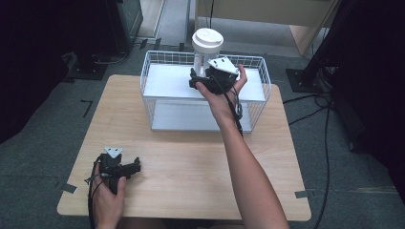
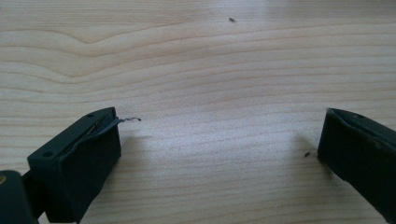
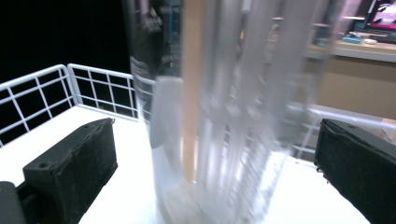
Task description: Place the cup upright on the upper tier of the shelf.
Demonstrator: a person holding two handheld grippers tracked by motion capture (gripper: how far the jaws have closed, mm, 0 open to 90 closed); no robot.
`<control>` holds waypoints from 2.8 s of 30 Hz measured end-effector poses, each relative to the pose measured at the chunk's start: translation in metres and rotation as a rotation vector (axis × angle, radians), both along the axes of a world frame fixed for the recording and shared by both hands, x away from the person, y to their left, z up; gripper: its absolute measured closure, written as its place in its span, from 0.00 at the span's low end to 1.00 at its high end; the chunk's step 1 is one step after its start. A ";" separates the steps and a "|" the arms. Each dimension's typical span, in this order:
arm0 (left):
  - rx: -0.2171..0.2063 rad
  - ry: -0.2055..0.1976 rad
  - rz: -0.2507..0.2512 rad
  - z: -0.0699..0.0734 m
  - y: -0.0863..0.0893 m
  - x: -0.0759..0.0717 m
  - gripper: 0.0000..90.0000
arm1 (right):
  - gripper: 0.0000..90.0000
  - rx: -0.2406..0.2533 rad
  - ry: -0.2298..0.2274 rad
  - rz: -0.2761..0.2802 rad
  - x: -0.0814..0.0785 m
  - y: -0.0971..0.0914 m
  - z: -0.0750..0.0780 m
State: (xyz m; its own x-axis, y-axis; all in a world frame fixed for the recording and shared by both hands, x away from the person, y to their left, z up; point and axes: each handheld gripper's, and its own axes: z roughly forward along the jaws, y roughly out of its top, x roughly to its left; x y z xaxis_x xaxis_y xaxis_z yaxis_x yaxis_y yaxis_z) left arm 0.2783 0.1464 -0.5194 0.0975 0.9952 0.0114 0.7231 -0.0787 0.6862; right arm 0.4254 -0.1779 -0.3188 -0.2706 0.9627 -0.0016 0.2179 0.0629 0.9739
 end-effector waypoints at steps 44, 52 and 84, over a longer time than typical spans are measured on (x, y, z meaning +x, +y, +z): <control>0.001 0.000 -0.001 0.000 0.000 0.000 0.00 | 0.00 0.069 0.020 0.125 -0.107 -0.072 -0.087; -0.001 0.001 0.000 0.000 0.000 0.000 0.00 | 0.00 0.082 0.053 0.079 -0.118 -0.096 -0.107; 0.000 0.002 -0.001 0.000 0.000 0.000 0.00 | 0.09 0.054 0.105 -0.083 -0.161 -0.172 -0.174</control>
State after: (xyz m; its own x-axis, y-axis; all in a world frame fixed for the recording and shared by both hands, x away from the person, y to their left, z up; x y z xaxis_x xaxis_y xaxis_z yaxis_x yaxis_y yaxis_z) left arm 0.2782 0.1464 -0.5193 0.0982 0.9951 0.0108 0.7243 -0.0789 0.6850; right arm 0.2646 -0.3502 -0.4927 -0.1857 0.9797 0.0753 0.3211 -0.0119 0.9470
